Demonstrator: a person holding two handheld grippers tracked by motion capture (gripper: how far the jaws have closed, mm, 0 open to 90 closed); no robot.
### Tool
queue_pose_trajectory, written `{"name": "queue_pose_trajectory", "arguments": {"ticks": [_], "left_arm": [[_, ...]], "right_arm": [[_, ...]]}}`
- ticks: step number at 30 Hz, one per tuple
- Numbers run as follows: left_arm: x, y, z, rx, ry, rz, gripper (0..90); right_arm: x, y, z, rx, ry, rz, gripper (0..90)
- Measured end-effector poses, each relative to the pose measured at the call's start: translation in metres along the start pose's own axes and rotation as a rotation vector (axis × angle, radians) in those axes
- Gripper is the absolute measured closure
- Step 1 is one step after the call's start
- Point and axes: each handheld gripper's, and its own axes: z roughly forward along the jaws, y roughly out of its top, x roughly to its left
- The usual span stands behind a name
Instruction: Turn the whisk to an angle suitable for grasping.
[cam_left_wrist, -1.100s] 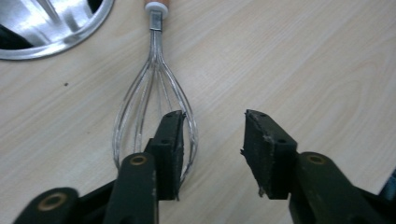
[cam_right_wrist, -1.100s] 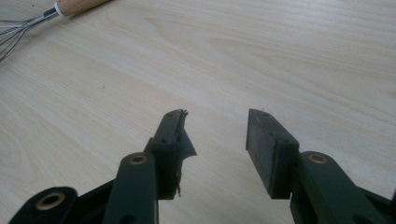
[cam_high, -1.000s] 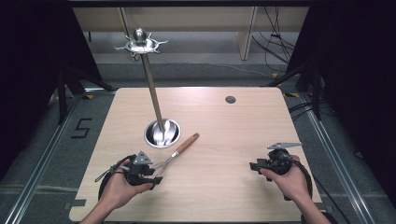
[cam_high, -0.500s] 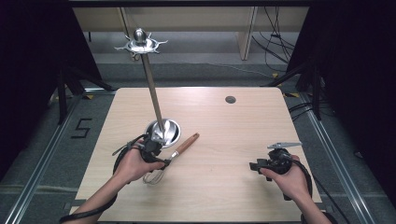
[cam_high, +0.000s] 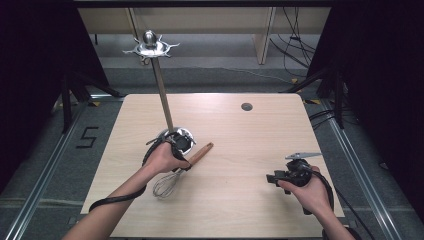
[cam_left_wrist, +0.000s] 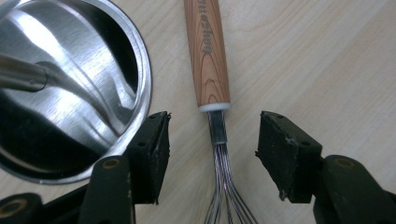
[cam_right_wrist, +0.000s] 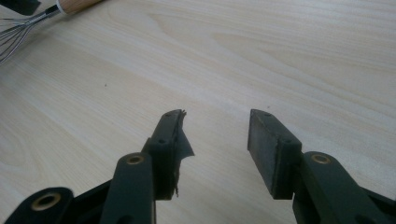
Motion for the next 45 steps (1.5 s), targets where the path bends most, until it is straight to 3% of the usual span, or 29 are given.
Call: {"name": "queue_pose_trajectory", "arguments": {"ticks": [6,7,10,11,16,21,23,25,28,29,31,34,35,38,40,42,43,45], "left_arm": [[0.001,0.013,0.015,0.042,-0.015,-0.018,45.3],[0.004,0.015,0.018,0.044,-0.009,-0.002,45.3],[0.006,0.020,0.023,0.063,-0.010,-0.005,45.2],[0.005,0.021,0.025,0.052,-0.013,-0.016,45.6],[0.009,0.024,0.029,0.074,-0.004,-0.004,49.7],[0.009,0.024,0.032,0.091,-0.018,-0.031,56.2],[0.010,0.025,0.033,0.109,-0.026,-0.024,56.9],[0.010,0.025,0.034,0.093,-0.034,-0.049,59.5],[0.008,0.026,0.034,0.086,-0.025,-0.044,66.7],[0.007,0.026,0.036,0.063,-0.021,-0.062,67.9],[0.007,0.027,0.033,0.086,-0.025,-0.058,68.3],[0.008,0.026,0.028,0.070,-0.029,-0.049,68.4],[0.006,0.025,0.023,0.031,-0.037,-0.066,68.4],[0.004,0.024,0.016,-0.006,-0.040,-0.076,68.5],[0.004,0.022,0.007,-0.026,-0.041,-0.047,68.5],[0.002,0.018,-0.002,-0.071,-0.046,-0.033,68.5],[-0.002,0.014,-0.009,-0.144,-0.047,-0.062,68.6],[-0.002,0.011,-0.015,-0.163,-0.047,-0.051,68.6]], "right_arm": [[0.001,0.000,0.000,0.003,-0.009,0.004,56.0],[0.001,0.000,0.001,0.005,-0.005,0.003,56.0],[0.002,0.000,0.001,0.004,-0.001,0.002,56.0],[0.004,-0.001,0.004,-0.036,-0.059,0.011,56.0],[0.005,-0.001,0.003,-0.021,-0.066,0.008,56.0],[0.006,0.000,-0.001,0.026,-0.069,-0.006,56.0],[0.006,0.000,-0.001,0.027,-0.063,-0.003,56.0],[0.006,0.000,0.000,0.028,-0.061,-0.002,56.0],[0.006,0.000,0.000,0.027,-0.055,-0.001,56.0],[0.006,0.000,0.000,0.029,-0.055,-0.001,56.0],[0.006,0.000,0.000,0.030,-0.057,0.000,56.0],[0.006,-0.001,-0.001,0.029,-0.061,-0.001,56.0],[0.006,-0.001,0.002,0.000,-0.051,0.008,56.0],[0.005,0.000,0.000,0.030,-0.057,0.002,56.0],[0.006,0.000,-0.001,0.027,-0.061,-0.002,56.0],[0.006,0.000,-0.001,0.027,-0.061,-0.002,56.0],[0.006,-0.001,0.001,0.001,-0.055,0.003,56.0],[0.007,-0.001,0.001,-0.003,-0.056,0.004,56.0]]}}
